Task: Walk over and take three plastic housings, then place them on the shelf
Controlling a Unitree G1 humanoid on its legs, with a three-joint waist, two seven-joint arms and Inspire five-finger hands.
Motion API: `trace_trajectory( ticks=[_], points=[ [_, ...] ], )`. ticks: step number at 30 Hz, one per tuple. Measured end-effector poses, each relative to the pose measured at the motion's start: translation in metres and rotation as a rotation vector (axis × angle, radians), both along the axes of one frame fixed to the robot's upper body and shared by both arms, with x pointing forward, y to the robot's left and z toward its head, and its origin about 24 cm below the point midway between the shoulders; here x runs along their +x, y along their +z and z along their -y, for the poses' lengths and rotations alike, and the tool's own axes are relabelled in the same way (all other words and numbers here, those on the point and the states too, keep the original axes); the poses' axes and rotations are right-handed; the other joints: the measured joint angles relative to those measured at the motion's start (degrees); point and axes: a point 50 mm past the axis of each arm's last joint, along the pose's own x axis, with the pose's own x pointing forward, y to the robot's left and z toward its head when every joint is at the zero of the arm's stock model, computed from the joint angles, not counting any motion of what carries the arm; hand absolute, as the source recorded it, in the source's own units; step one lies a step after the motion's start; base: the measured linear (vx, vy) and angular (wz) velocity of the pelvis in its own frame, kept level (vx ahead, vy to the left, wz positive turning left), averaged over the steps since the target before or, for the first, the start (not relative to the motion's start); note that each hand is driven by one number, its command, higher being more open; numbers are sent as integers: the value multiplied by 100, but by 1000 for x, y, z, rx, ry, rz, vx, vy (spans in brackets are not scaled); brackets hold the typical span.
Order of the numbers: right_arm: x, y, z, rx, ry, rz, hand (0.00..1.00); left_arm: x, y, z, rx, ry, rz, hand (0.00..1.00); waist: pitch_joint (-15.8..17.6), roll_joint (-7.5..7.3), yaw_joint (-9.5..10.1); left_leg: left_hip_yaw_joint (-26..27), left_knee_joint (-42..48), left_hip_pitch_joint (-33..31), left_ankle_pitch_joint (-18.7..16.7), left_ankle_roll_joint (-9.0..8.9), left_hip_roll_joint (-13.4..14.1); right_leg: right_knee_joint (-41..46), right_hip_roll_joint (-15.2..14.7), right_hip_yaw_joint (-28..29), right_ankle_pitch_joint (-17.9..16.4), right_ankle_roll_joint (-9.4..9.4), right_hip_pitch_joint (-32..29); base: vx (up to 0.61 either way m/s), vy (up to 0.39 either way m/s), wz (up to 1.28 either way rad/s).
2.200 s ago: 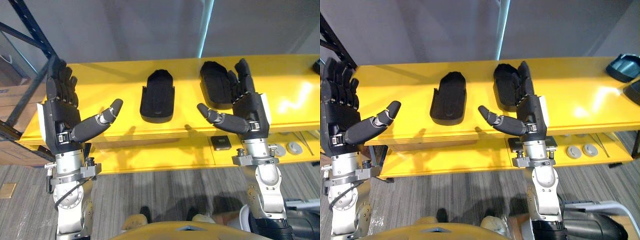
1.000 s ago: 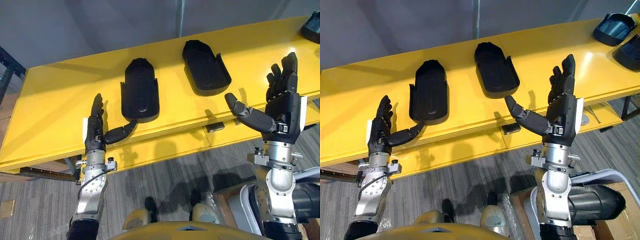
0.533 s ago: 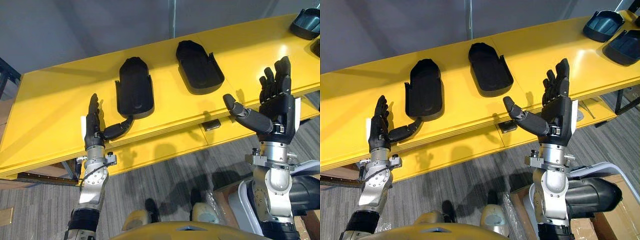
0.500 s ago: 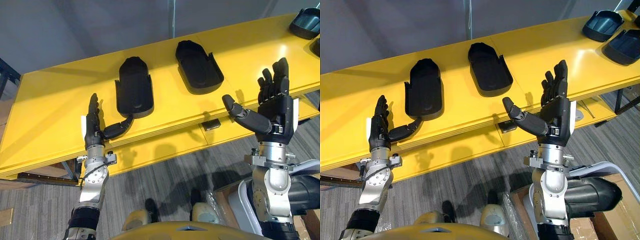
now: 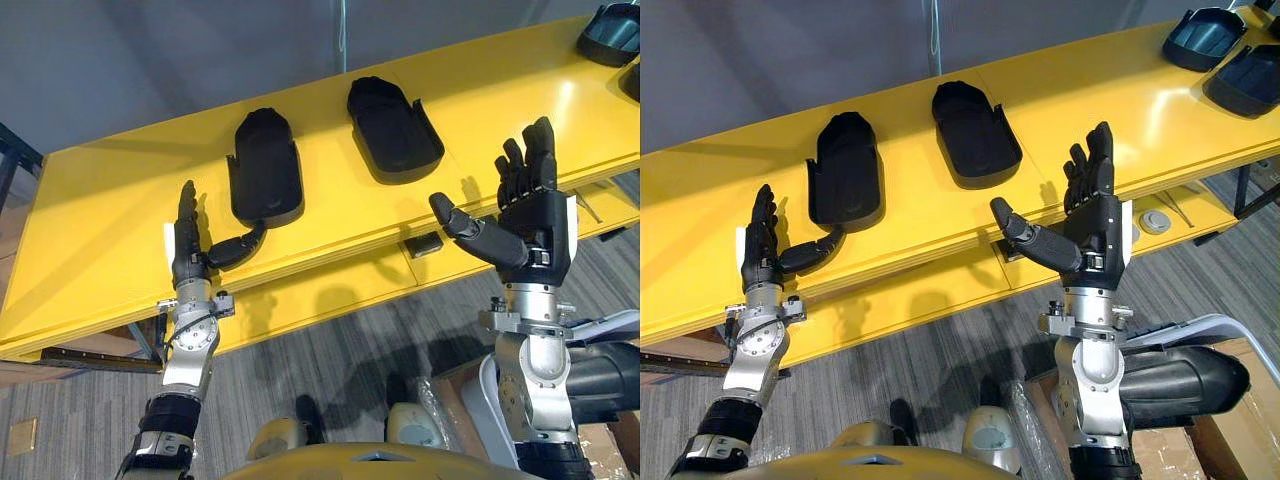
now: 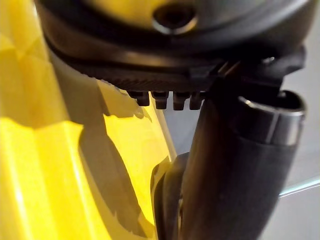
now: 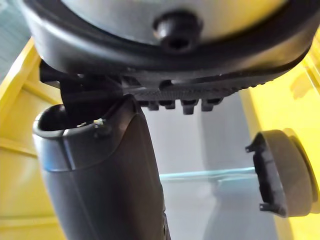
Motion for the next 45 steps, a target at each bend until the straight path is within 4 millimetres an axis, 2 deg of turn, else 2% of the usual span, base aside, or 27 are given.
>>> trace_trajectory(
  ticks=[11,17,29,36,41,43,45],
  points=[
    [2,3,-1,0,5,16,100,1,1,-1,-81,-11,8,100,11,-18,11,32,-14,82,0,1,-1,-3,1,37,8,-1,52,-2,2,-1],
    [2,3,-3,-2,15,14,100,2,6,2,-200,-49,45,100,26,-41,3,35,-11,89,0,1,-2,-3,-1,42,9,1,56,0,0,0],
    [2,0,-6,3,26,2,100,3,6,4,-274,-68,58,100,46,-74,-102,47,-15,127,0,1,-1,-6,1,50,11,4,86,0,0,0],
    [0,-4,-7,2,32,-18,100,7,11,4,-317,-70,82,100,98,-157,-111,69,-15,160,-1,1,1,-10,3,72,21,6,109,0,0,0],
    [2,-8,-14,-78,92,-64,100,9,12,6,-345,-65,98,100,110,-190,-127,73,-16,167,-3,4,0,-13,2,75,28,7,114,0,0,0],
    [3,-10,-21,-123,140,-85,100,9,12,8,-358,-53,112,100,110,-190,-114,61,-15,166,-2,4,0,-17,3,63,28,7,122,0,0,2],
    [6,-13,-36,-184,244,-112,100,7,15,8,-365,-17,146,100,110,-190,-104,37,-13,149,0,8,-3,-20,0,39,30,7,125,0,0,5]
  ],
)
